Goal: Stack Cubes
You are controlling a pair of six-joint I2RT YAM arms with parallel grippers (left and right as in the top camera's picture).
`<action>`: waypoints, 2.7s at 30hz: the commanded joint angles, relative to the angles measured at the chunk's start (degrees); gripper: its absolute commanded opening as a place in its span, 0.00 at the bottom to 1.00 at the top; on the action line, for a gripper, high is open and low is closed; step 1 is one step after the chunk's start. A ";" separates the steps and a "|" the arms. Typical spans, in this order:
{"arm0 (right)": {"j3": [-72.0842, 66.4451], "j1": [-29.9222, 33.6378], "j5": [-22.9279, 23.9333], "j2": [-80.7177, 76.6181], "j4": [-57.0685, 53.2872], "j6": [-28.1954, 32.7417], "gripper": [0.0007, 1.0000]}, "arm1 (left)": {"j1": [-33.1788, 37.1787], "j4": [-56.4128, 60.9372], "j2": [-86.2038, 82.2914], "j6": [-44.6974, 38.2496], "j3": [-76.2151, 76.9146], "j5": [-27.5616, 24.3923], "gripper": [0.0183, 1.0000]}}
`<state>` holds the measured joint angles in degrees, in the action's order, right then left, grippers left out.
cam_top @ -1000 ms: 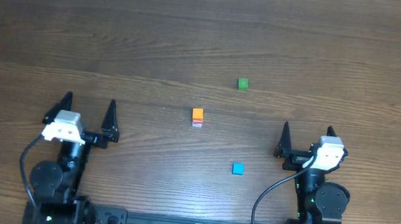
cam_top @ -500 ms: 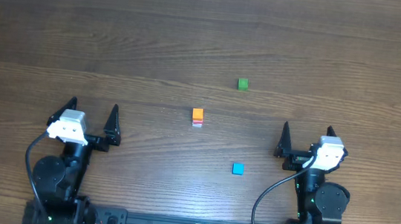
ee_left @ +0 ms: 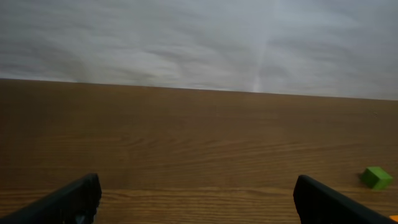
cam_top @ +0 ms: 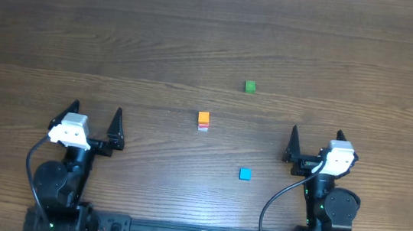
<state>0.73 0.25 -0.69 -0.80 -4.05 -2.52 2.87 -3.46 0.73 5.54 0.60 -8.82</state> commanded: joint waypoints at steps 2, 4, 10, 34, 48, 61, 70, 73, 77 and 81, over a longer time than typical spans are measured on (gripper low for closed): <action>-0.42 0.31 5.05 0.42 4.02 -1.40 0.99 | -0.31 -0.07 -0.57 -0.83 -0.26 -0.55 1.00; -0.42 0.31 4.28 0.42 5.77 -6.23 0.99 | -0.31 -0.07 -0.57 -0.83 -0.26 -0.57 1.00; 3.19 0.28 -1.90 0.42 6.54 -5.14 0.99 | -0.31 -0.07 -0.57 -0.83 -0.26 -0.57 1.00; 80.56 -7.50 -10.08 -73.22 -46.51 -1.75 0.99 | -0.31 -0.07 -0.57 -0.83 -0.26 -0.57 1.00; 88.63 -21.46 0.81 -101.55 -50.18 -12.02 0.99 | -0.31 -0.07 -0.57 -0.83 -0.26 -0.57 1.00; 88.85 -20.35 4.17 -114.55 -48.50 -15.91 0.99 | -0.31 -0.07 -0.57 -0.83 -0.26 -0.57 1.00; 89.02 -19.58 4.22 -118.11 -47.34 -17.16 0.99 | -0.31 -0.07 -0.57 -0.83 -0.26 -0.57 1.00; 89.07 -19.56 4.22 -119.69 -46.21 -17.16 0.99 | -0.31 -0.07 -0.57 -0.83 -0.26 -0.57 1.00; 89.11 -19.56 4.26 -121.02 -44.76 -17.16 0.98 | -0.31 -0.07 -0.57 -0.83 -0.26 -0.55 1.00; 89.11 -19.52 4.66 -121.09 -43.91 -17.18 0.89 | -0.31 -0.07 -0.57 -0.83 -0.26 -0.57 1.00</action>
<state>88.51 -19.57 2.68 -121.36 -48.47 -19.44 2.83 -3.51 0.58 5.54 0.60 -8.84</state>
